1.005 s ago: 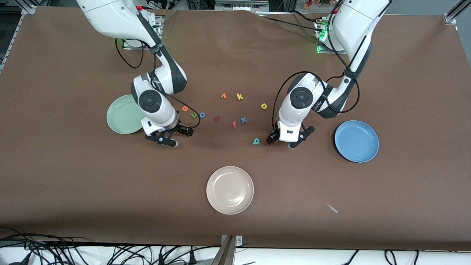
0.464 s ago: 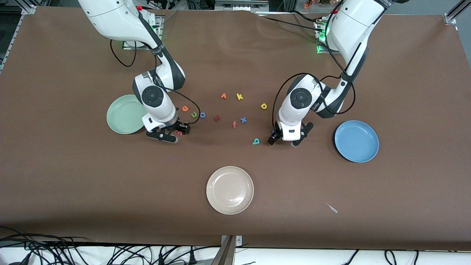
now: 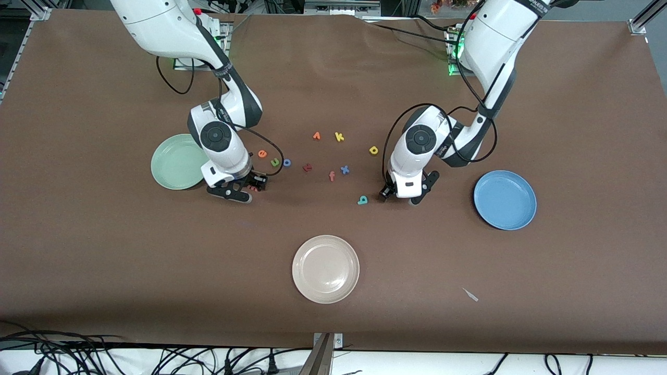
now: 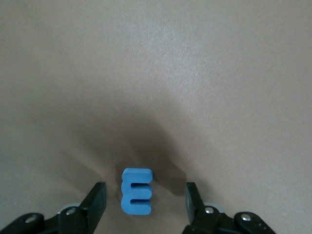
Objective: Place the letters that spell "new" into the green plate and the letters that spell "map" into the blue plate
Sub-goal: 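Grasp the blue E with the left gripper while the right gripper grasps W, then release E over blue plate with the left gripper while the right gripper releases W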
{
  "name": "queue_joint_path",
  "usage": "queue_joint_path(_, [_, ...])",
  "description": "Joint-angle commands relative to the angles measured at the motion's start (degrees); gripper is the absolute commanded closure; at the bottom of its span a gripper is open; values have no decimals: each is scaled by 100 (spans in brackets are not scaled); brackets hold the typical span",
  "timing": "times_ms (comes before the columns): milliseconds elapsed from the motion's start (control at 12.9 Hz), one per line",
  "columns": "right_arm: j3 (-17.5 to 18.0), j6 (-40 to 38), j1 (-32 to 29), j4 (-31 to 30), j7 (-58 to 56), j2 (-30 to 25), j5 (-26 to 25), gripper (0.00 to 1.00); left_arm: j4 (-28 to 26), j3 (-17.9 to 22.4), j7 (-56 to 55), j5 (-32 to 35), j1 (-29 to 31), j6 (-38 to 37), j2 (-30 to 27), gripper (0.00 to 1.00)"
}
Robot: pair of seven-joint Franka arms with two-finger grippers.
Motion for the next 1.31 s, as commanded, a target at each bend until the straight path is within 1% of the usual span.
queue_joint_path(0, [-53,35,72,239,96,168,-103,46,-10,29,-213,184,-39,53,-12,48])
queue_joint_path(155, [-53,35,72,239,96,176,-130,53,-10,29,-196,184,-39,53,-3,64])
queue_joint_path(232, [-53,35,72,239,96,185,-130,58,-10,37,-170,184,-39,53,-3,70])
queue_joint_path(387, [-53,35,80,230,96,211,-130,65,-10,29,-169,394,-30,35,32,84])
queue_joint_path(541, [-53,0,80,239,78,203,-139,68,-11,29,-161,466,-30,-9,32,96])
queue_joint_path(619, [-53,-18,72,239,61,168,-147,68,-10,29,-152,466,-22,-18,32,100])
queue_joint_path(696, [-70,-61,63,239,43,124,-147,69,24,37,-56,466,-22,-113,6,100])
queue_joint_path(773, [-114,-210,63,239,34,19,-147,70,112,29,145,466,5,-401,-29,100])
queue_joint_path(851, [-167,-437,63,300,-1,-69,-156,70,243,29,443,466,40,-726,-55,100])
queue_joint_path(1005, [-290,-1130,63,536,-167,-306,-165,70,332,38,1189,466,180,-1176,-195,100])
queue_joint_path(1160, [-535,-1729,54,547,-684,-596,-165,69,332,11,2215,457,487,-1685,-406,100])
queue_joint_path(1237, [-754,-1888,45,459,-1130,-754,-165,69,341,11,2847,396,645,-1949,-512,100])
